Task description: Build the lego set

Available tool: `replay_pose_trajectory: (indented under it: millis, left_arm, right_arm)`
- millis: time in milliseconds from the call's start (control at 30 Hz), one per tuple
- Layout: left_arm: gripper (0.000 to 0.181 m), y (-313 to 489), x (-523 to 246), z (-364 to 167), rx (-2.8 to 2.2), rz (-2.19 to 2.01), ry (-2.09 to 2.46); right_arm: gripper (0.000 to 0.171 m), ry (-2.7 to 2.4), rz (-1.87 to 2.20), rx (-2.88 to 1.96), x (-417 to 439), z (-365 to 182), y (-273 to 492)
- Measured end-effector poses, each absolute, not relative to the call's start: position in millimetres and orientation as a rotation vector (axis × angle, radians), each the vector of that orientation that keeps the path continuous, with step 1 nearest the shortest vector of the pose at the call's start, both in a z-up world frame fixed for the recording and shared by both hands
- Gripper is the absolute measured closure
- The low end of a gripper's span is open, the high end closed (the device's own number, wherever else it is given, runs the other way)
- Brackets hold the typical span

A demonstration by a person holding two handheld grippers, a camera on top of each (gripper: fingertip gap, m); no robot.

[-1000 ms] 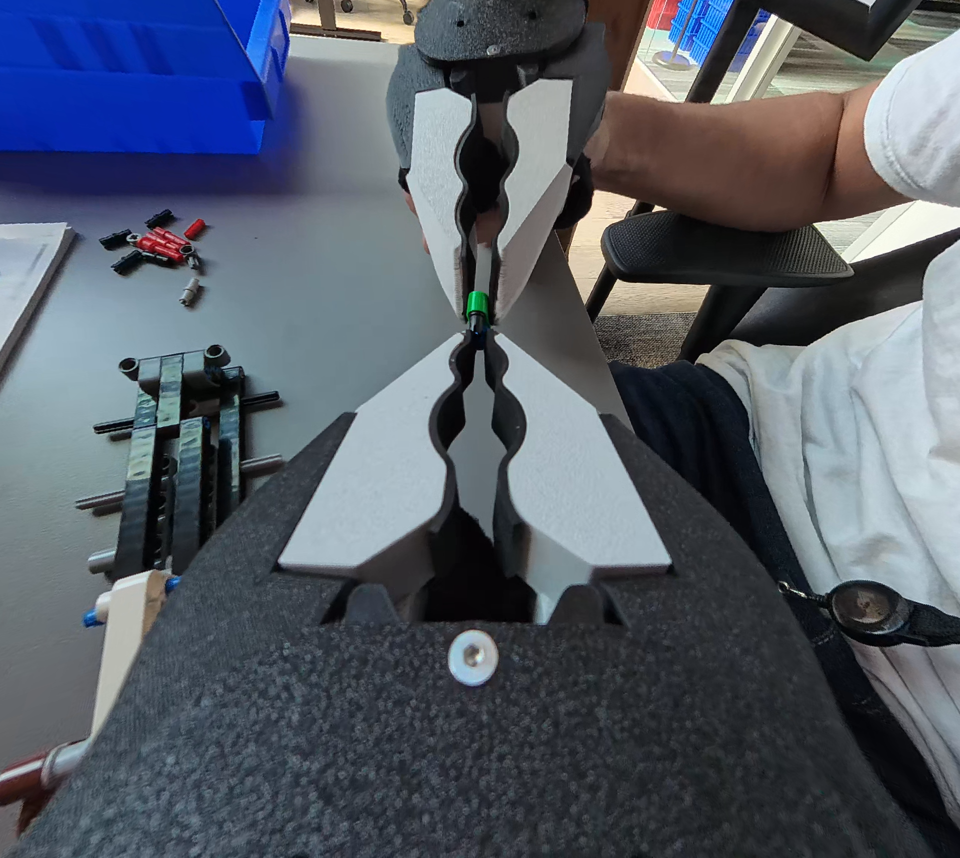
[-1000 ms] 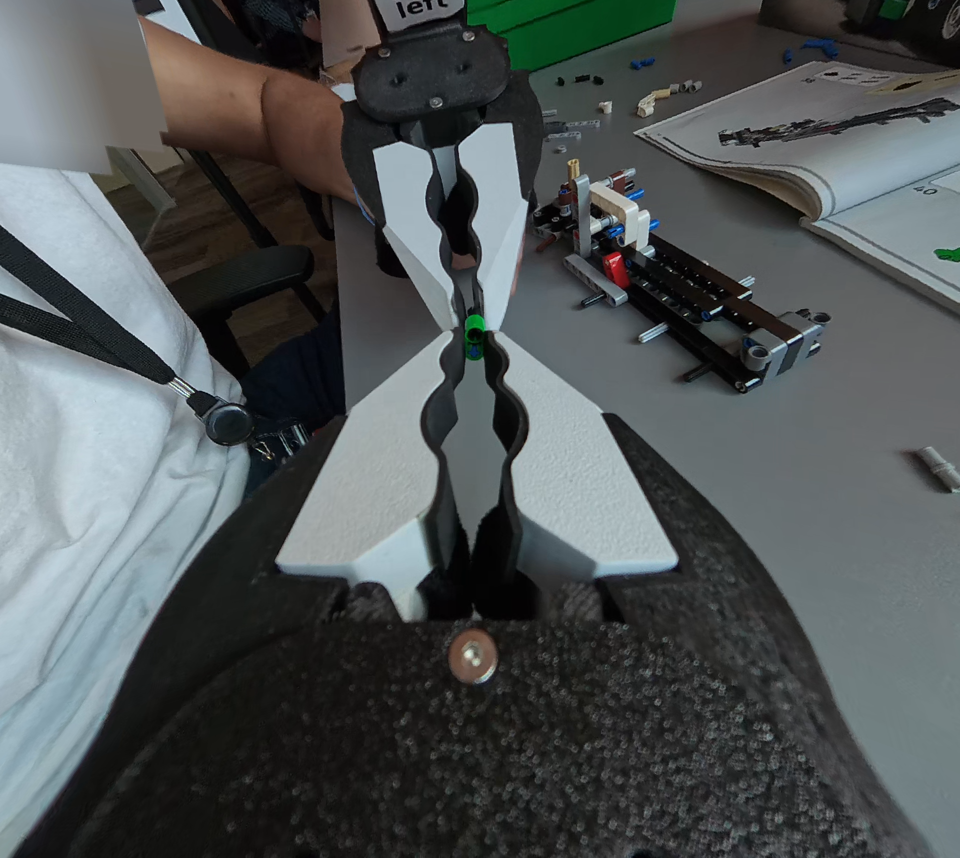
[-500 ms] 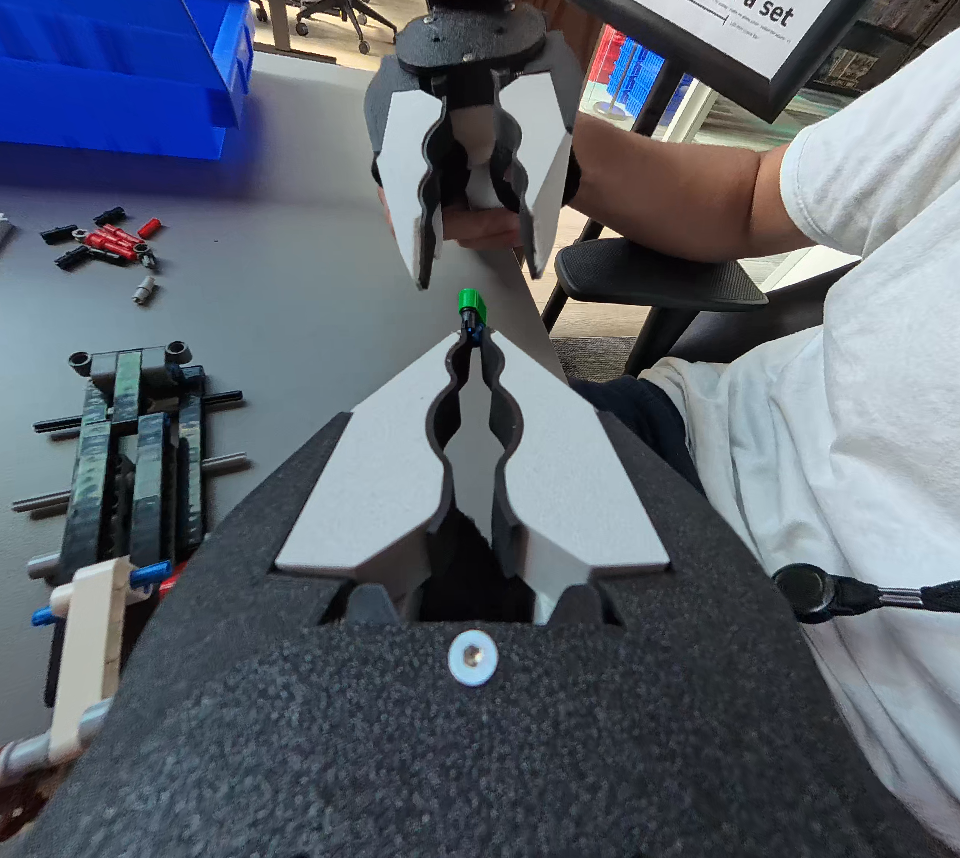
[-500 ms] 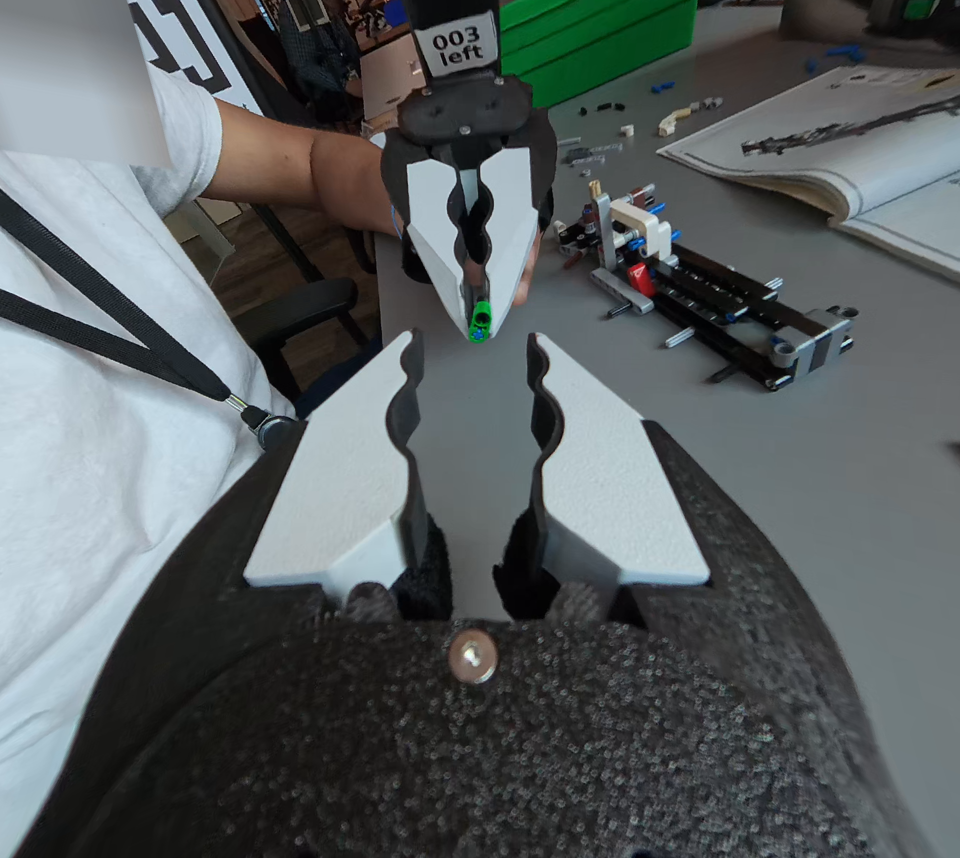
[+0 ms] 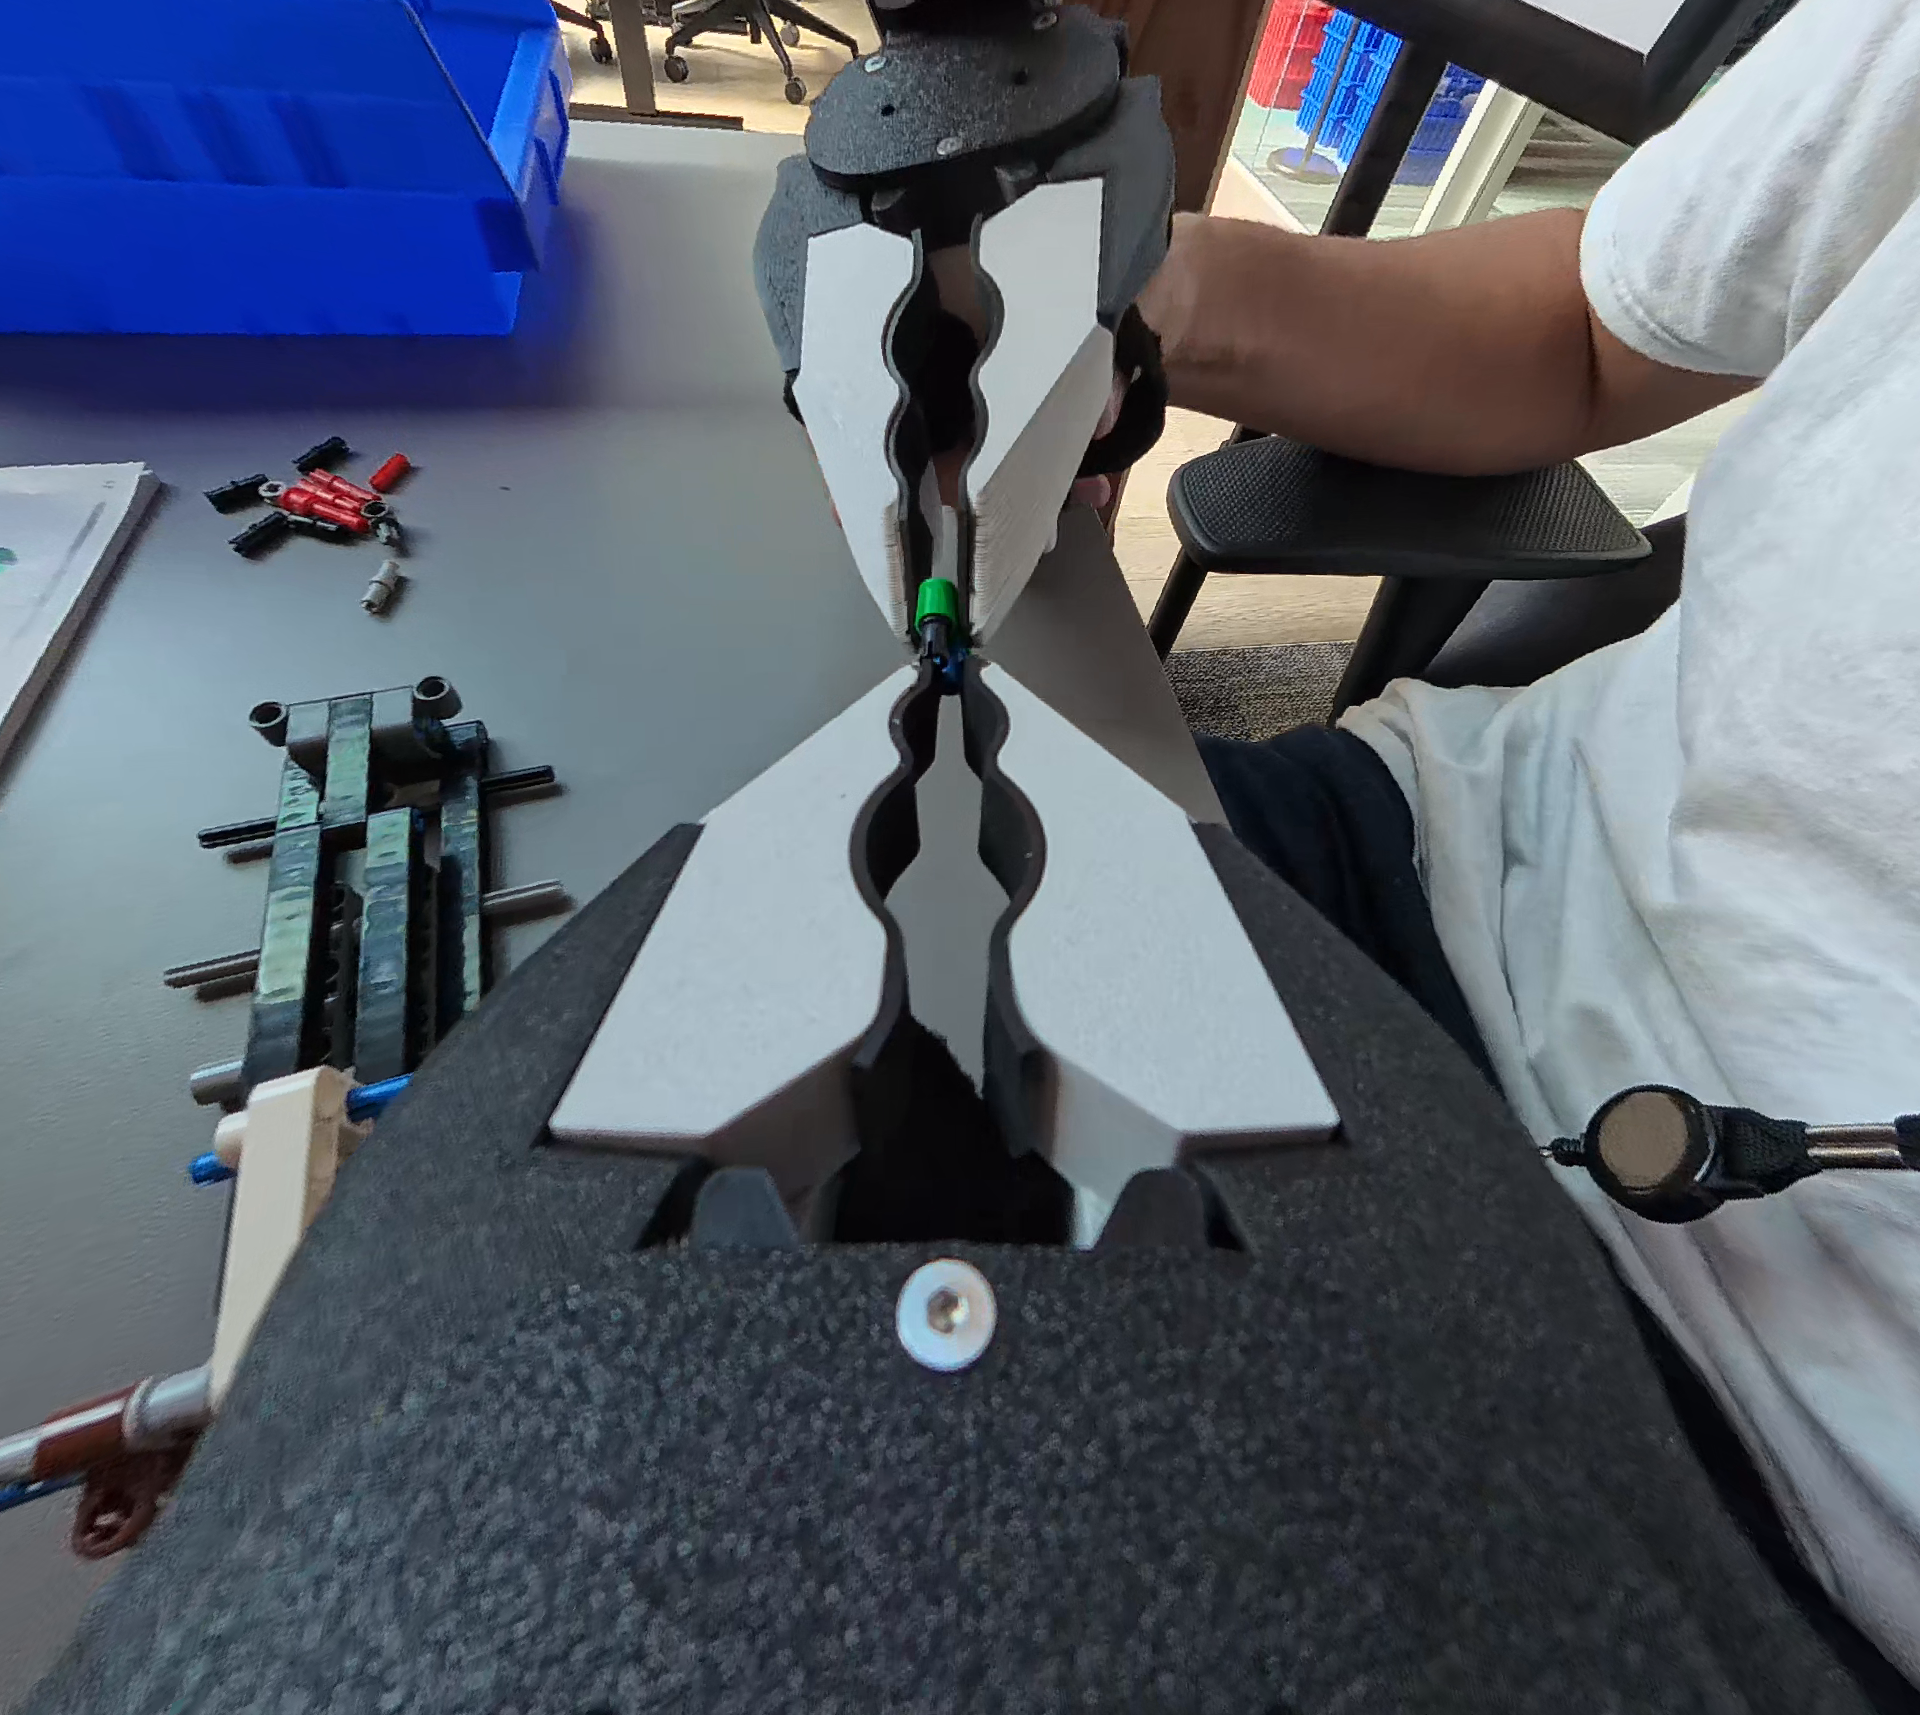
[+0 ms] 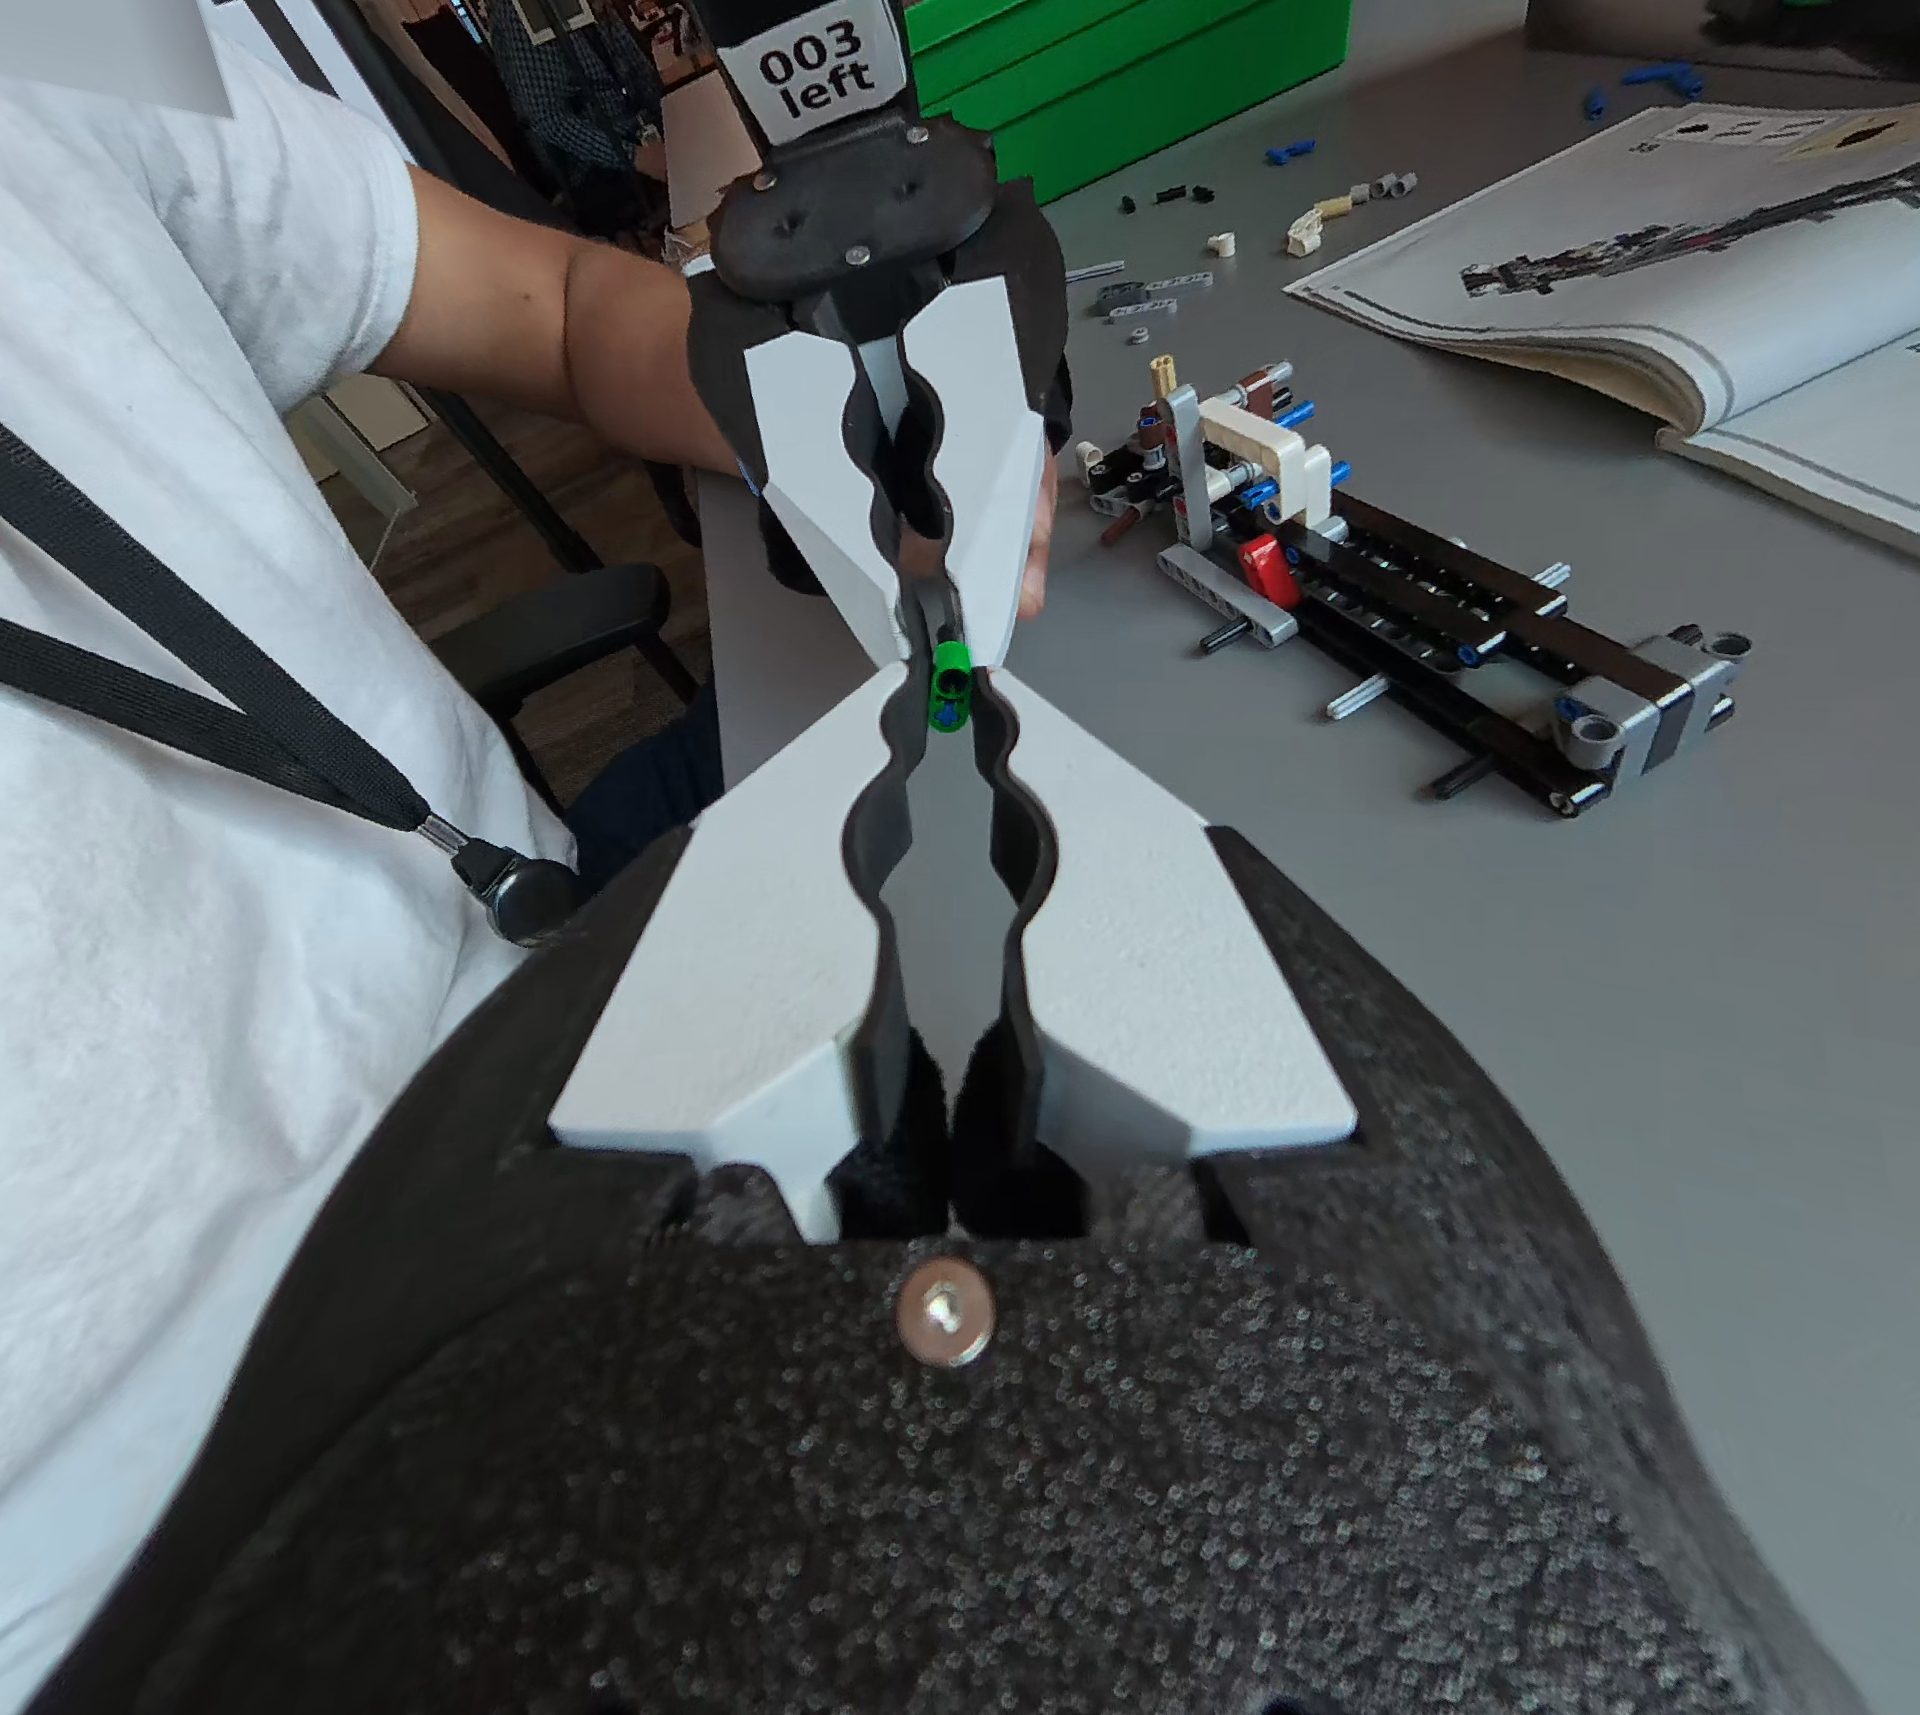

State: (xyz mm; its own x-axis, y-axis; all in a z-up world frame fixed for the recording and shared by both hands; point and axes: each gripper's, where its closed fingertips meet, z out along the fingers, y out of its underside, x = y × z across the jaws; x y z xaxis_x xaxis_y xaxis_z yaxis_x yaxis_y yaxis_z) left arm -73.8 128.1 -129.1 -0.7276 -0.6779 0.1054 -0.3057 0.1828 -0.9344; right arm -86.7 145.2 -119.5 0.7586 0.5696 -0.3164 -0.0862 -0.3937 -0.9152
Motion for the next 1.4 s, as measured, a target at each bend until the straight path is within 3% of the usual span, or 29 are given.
replay_pose_trajectory:
  millis: [133, 333, 633, 1400]
  left_arm:
    - [0.177, 132.7, -69.5, -127.7, -0.937, -1.518, 2.084]
    - [0.168, 155.4, -60.5, -123.6, -0.974, -1.417, 1.954]
    - [0.164, 156.4, -58.2, -127.6, -1.087, -1.537, 2.012]
    - [0.164, 148.3, -55.3, -147.8, -1.210, -1.538, 2.175]
  right_arm:
    - [0.165, -0.358, 0.744, -1.902, -82.1, -118.7, 149.0]
    - [0.165, -0.339, 0.395, -1.926, -17.2, -110.8, 179.5]
    - [0.164, 0.246, 0.107, -1.830, 105.6, -114.4, 217.1]
    - [0.164, 0.221, -0.057, -1.901, 101.1, -129.6, 209.4]
